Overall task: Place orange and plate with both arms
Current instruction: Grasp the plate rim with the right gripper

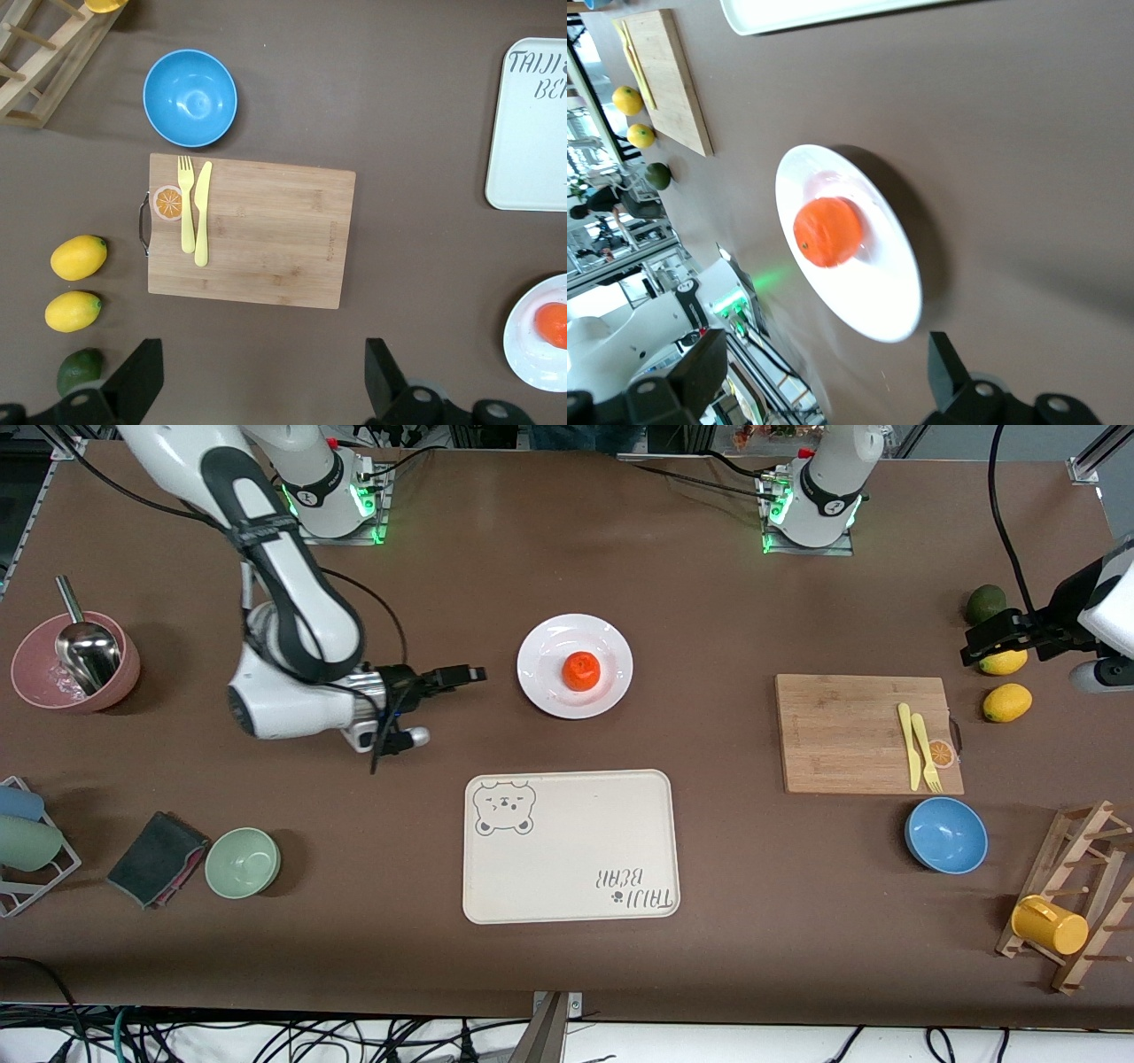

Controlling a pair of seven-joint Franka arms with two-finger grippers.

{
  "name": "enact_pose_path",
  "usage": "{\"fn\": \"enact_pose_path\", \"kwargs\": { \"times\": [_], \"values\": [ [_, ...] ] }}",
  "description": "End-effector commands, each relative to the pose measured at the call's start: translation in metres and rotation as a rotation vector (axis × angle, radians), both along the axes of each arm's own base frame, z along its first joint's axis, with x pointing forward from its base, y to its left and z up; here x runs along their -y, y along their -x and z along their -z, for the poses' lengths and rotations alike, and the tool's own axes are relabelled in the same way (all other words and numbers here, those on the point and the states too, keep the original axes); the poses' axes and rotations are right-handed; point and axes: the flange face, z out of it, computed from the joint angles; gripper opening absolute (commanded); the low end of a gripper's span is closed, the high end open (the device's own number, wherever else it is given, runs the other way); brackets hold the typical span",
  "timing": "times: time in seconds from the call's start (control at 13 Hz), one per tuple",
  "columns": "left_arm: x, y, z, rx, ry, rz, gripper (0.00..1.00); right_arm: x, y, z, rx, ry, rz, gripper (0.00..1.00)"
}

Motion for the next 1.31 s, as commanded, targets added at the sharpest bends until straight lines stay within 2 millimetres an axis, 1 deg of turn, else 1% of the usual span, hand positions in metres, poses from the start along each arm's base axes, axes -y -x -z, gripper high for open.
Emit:
{"fn": "enact_pose_path", "kwargs": {
  "times": [0.0, 0.15, 0.23, 0.31, 0.38, 0.46, 0.54, 0.62, 0.69, 0.77, 0.85, 0.92, 1.08, 1.23],
  "values": [
    [-0.004, 0.002, -0.003, 0.012, 0.029, 0.016, 1.00, -0.019, 0.018, 0.023, 0.061, -0.031, -0.025, 1.00],
    [-0.005, 0.002, -0.003, 0.013, 0.029, 0.015, 1.00, -0.022, 0.025, 0.051, 0.086, -0.045, -0.073, 1.00],
    [-0.007, 0.001, -0.003, 0.015, 0.028, 0.012, 1.00, -0.022, 0.027, 0.060, 0.095, -0.050, -0.088, 1.00],
    [-0.007, 0.001, -0.003, 0.015, 0.028, 0.012, 1.00, -0.026, 0.032, 0.074, 0.102, -0.048, -0.101, 0.99],
    [-0.007, 0.000, -0.002, 0.012, 0.029, 0.011, 1.00, -0.029, 0.034, 0.082, 0.119, -0.043, -0.109, 0.99],
    [-0.007, -0.001, 0.000, 0.009, 0.028, 0.011, 1.00, -0.035, 0.041, 0.094, 0.108, -0.047, -0.118, 0.99],
    [-0.006, -0.001, -0.001, 0.010, 0.030, 0.013, 1.00, -0.038, 0.044, 0.101, 0.087, -0.067, -0.090, 0.99],
    [-0.007, -0.001, -0.001, 0.013, 0.030, 0.013, 1.00, -0.049, 0.050, 0.100, 0.079, -0.088, -0.073, 0.99],
    [-0.007, -0.002, -0.004, 0.026, 0.032, 0.011, 1.00, -0.058, 0.054, 0.101, 0.081, -0.091, -0.070, 0.88],
    [-0.008, -0.003, -0.004, 0.035, 0.030, 0.011, 1.00, -0.060, 0.053, 0.100, 0.093, -0.086, -0.068, 0.54],
    [-0.010, -0.003, -0.004, 0.037, 0.033, 0.005, 1.00, -0.060, 0.052, 0.099, 0.094, -0.087, -0.068, 0.25],
    [-0.010, -0.004, -0.005, 0.040, 0.033, 0.003, 1.00, -0.059, 0.053, 0.102, 0.102, -0.090, -0.076, 0.21],
    [-0.019, -0.010, -0.002, 0.037, 0.031, -0.012, 1.00, -0.057, 0.056, 0.116, 0.111, -0.101, -0.096, 0.21],
    [-0.020, -0.011, -0.003, 0.040, 0.031, -0.014, 1.00, -0.057, 0.058, 0.122, 0.108, -0.093, -0.094, 0.20]
  ]
}}
